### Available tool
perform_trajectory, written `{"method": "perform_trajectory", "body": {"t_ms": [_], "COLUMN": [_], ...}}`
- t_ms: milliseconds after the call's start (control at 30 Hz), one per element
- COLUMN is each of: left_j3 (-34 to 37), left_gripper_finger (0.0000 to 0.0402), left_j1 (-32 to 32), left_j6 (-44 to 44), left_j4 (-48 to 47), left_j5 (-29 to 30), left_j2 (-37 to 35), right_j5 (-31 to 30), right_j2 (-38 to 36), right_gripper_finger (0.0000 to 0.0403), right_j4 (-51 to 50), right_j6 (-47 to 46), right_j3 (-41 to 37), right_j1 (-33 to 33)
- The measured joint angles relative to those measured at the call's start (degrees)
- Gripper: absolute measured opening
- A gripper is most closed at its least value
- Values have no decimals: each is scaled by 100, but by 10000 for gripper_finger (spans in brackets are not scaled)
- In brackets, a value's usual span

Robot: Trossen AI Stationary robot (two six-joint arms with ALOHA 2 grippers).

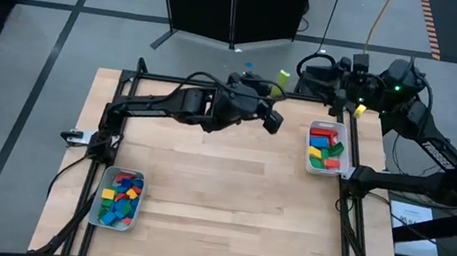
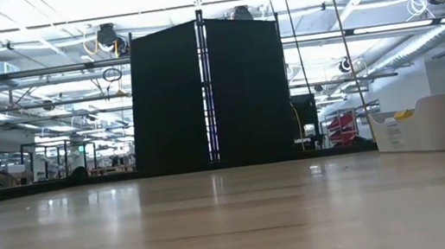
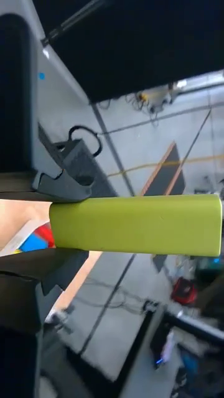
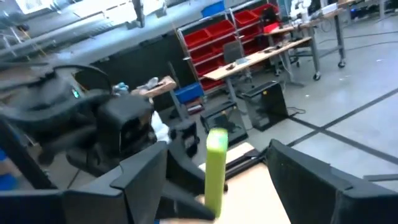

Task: Sort blocks by size
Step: Put the yellow green block into the white bin

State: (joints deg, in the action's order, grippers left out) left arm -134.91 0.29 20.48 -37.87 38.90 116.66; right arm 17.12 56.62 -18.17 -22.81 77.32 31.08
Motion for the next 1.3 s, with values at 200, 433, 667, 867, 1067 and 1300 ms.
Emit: {"method": "perform_trajectory", "body": {"t_ms": [200, 433, 667, 867, 1067, 1300], "left_j3": [3, 9, 9, 9, 9, 11], "left_gripper_finger": [81, 81, 81, 81, 81, 43], "left_j1": [184, 200, 197, 199, 197, 196], "left_j6": [-187, -334, -344, -342, -344, -438], "left_j4": [319, 453, 437, 438, 440, 443], "left_j5": [126, 113, 88, -18, -119, -198], "left_j2": [-13, -15, -15, -15, -15, -15], "right_j5": [-218, -211, -196, -222, -421, -708], "right_j2": [312, 816, 1055, 1105, 1104, 1094], "right_gripper_finger": [265, 265, 265, 243, 133, 39], "right_j4": [13, 431, 958, 1072, 1065, 1042], "right_j6": [121, 116, 317, 564, 740, 892], "right_j3": [0, -9, -9, -7, -7, -2], "right_j1": [-184, -316, -384, -381, -381, -366]}}
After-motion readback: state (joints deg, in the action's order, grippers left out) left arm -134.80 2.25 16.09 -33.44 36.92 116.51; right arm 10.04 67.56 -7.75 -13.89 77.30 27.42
